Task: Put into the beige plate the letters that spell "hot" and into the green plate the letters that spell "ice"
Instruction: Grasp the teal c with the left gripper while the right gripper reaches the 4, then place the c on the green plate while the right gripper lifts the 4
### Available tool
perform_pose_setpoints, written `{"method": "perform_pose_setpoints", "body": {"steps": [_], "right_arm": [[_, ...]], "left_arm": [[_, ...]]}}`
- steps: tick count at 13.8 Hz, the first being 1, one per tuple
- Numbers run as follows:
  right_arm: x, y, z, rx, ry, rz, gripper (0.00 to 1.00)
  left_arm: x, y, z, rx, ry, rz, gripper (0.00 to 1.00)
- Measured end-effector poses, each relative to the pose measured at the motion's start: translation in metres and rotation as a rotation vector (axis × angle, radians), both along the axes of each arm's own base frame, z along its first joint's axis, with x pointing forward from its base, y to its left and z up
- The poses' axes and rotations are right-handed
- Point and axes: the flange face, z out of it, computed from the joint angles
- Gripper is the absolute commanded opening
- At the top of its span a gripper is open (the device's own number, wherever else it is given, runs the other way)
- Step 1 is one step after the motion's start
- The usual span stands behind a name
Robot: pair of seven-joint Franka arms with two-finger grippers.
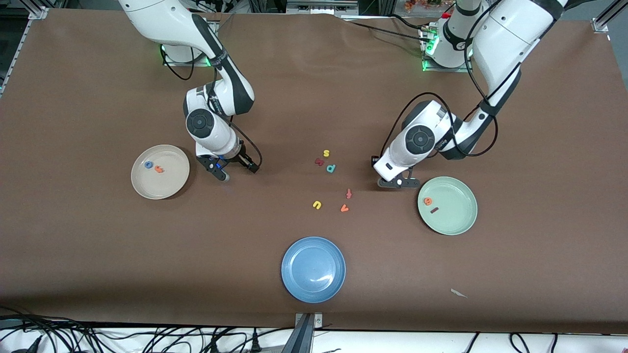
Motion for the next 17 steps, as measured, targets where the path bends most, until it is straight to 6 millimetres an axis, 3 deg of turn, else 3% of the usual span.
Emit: {"method": "perform_pose_setpoints", "body": {"steps": [2, 5, 6, 9, 11, 14, 17], "right_arm": [[-0.001, -0.002, -0.005, -0.003, -0.003, -0.002, 0.8], [-0.001, -0.002, -0.007, -0.003, -0.006, -0.003, 0.55], [-0.001, -0.002, -0.004, -0.001, -0.01, -0.003, 0.45], [0.0, -0.001, -0.002, 0.002, -0.014, -0.003, 0.22], [0.0, -0.001, 0.001, 0.003, -0.015, -0.002, 0.12], [0.001, -0.002, 0.001, 0.003, -0.016, -0.001, 0.12], [0.019, -0.013, 0.02, -0.013, 0.028, 0.01, 0.12]], "left_arm": [[0.001, 0.004, -0.003, -0.001, 0.003, 0.018, 0.54], [0.002, 0.004, -0.004, 0.002, 0.006, 0.04, 0.15], [0.002, 0.004, -0.003, 0.001, 0.004, 0.041, 0.08], [0.002, 0.003, -0.002, 0.0, 0.002, 0.041, 0.07], [0.002, 0.003, -0.002, 0.0, 0.001, 0.041, 0.07], [0.011, 0.006, 0.013, 0.022, 0.002, 0.04, 0.08], [0.036, 0.024, 0.052, 0.068, 0.021, -0.021, 0.09]]}}
